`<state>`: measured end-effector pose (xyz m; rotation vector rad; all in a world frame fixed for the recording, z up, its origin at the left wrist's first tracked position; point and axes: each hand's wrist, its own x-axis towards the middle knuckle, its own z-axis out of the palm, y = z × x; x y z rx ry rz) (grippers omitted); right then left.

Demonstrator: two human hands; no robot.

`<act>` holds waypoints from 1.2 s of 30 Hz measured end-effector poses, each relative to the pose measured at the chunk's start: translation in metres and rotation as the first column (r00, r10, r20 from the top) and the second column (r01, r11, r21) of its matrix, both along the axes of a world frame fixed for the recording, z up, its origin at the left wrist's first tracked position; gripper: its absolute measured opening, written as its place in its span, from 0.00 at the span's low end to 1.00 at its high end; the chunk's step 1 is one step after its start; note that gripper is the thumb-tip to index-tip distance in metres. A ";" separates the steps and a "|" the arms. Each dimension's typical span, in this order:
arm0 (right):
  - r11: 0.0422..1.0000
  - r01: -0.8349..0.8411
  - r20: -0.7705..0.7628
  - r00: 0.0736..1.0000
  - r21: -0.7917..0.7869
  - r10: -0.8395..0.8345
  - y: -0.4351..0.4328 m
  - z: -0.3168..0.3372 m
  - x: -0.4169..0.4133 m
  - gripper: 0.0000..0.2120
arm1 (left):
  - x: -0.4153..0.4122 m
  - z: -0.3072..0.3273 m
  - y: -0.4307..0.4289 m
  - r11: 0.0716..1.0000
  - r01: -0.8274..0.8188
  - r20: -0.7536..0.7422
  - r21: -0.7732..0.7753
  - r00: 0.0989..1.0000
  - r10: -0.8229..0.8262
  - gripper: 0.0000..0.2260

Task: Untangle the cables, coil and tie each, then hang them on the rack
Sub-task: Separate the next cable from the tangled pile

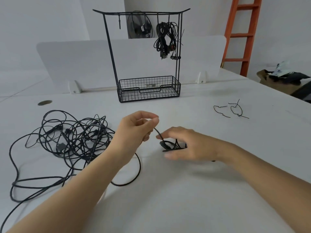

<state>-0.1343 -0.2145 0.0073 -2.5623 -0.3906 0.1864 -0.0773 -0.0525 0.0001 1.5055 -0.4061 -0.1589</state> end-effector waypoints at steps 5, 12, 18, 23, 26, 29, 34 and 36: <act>0.978 0.084 0.194 0.974 0.190 -0.121 0.011 -0.014 0.008 0.06 | -0.003 0.004 0.001 0.997 0.067 0.033 -0.031 0.997 -0.066 0.08; 0.198 0.186 -0.047 0.832 0.962 -0.552 -0.024 0.008 0.023 0.13 | 0.005 0.007 0.012 0.961 0.075 -0.013 0.265 0.997 -0.074 0.06; -0.475 0.080 -0.267 0.902 0.877 -0.341 -0.046 0.024 0.019 0.06 | 0.007 0.011 0.016 0.724 -0.217 0.381 0.655 0.922 -0.069 0.06; -0.218 0.111 -0.200 0.873 0.970 -0.444 -0.056 0.028 0.014 0.11 | 0.002 0.018 0.020 0.603 -0.445 0.598 0.662 0.798 -0.068 0.06; 0.228 0.145 0.031 0.778 0.963 -0.627 -0.057 0.027 0.011 0.10 | 0.006 0.026 0.028 0.520 -0.562 0.681 0.644 0.730 -0.056 0.07; 0.847 0.316 0.438 0.748 0.427 -0.499 -0.046 0.025 0.004 0.12 | 0.016 0.026 0.038 0.372 -0.666 0.749 0.646 0.647 -0.141 0.10; 0.732 0.364 0.430 0.896 -0.575 -0.108 -0.012 0.007 0.005 0.23 | 0.018 0.019 0.041 0.517 -0.699 0.853 0.494 0.506 -0.130 0.25; 0.765 0.370 0.459 0.882 -0.527 -0.110 -0.008 0.003 0.009 0.15 | 0.016 0.018 0.039 0.549 -0.695 0.867 0.464 0.483 -0.123 0.26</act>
